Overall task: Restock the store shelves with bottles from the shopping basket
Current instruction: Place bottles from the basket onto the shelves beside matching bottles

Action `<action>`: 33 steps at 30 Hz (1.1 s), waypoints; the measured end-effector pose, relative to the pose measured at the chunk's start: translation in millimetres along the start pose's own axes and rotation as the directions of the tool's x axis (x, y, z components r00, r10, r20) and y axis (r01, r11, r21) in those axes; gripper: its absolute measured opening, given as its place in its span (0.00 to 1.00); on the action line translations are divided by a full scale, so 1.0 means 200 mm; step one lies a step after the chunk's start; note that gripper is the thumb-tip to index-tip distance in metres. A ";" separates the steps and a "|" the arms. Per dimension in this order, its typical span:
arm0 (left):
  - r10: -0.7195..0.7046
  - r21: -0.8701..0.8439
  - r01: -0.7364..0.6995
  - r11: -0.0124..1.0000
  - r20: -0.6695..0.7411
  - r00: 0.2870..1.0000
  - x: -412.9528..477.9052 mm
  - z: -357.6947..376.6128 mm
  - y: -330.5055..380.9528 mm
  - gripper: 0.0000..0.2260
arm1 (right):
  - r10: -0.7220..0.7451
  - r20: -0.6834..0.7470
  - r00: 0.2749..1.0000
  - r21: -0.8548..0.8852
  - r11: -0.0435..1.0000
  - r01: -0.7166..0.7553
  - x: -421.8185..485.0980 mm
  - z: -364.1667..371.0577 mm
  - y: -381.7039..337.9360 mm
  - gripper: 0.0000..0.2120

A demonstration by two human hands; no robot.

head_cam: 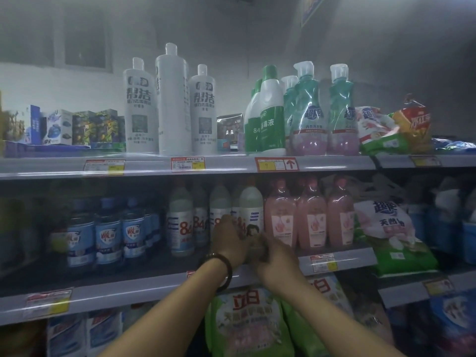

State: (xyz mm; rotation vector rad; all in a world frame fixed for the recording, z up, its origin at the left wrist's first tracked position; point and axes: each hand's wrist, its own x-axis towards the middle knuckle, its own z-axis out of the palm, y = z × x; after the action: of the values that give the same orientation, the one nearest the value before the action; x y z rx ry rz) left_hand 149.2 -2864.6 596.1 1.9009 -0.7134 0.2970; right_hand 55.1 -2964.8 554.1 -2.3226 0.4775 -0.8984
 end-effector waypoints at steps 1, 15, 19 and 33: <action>-0.005 0.011 0.005 1.000 0.008 1.000 -0.02 -0.04 0.00 0.17 | -0.007 -0.014 1.000 -0.017 1.000 0.007 -0.02 0.00 -0.02 0.18; -0.004 0.366 -0.003 0.931 0.020 1.000 -0.84 -0.71 -0.65 0.05 | -0.068 0.220 0.973 0.203 0.979 0.022 -0.59 0.53 -0.27 0.04; -0.198 0.624 0.084 0.777 0.116 0.973 -0.95 -0.85 -0.85 0.08 | 0.044 0.457 0.889 0.168 0.977 -0.134 -0.71 0.82 -0.25 0.14; -0.231 0.433 0.105 0.895 0.250 0.940 -0.83 -0.74 -1.34 0.13 | 0.052 0.482 0.874 0.182 0.970 -0.159 -0.61 1.46 0.00 0.31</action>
State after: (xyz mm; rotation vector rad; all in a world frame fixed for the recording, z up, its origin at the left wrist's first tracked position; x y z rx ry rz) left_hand 195.4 -2598.2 376.4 2.4352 -0.7127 0.0493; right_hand 171.8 -2785.2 321.3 -2.1845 0.2756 -0.2843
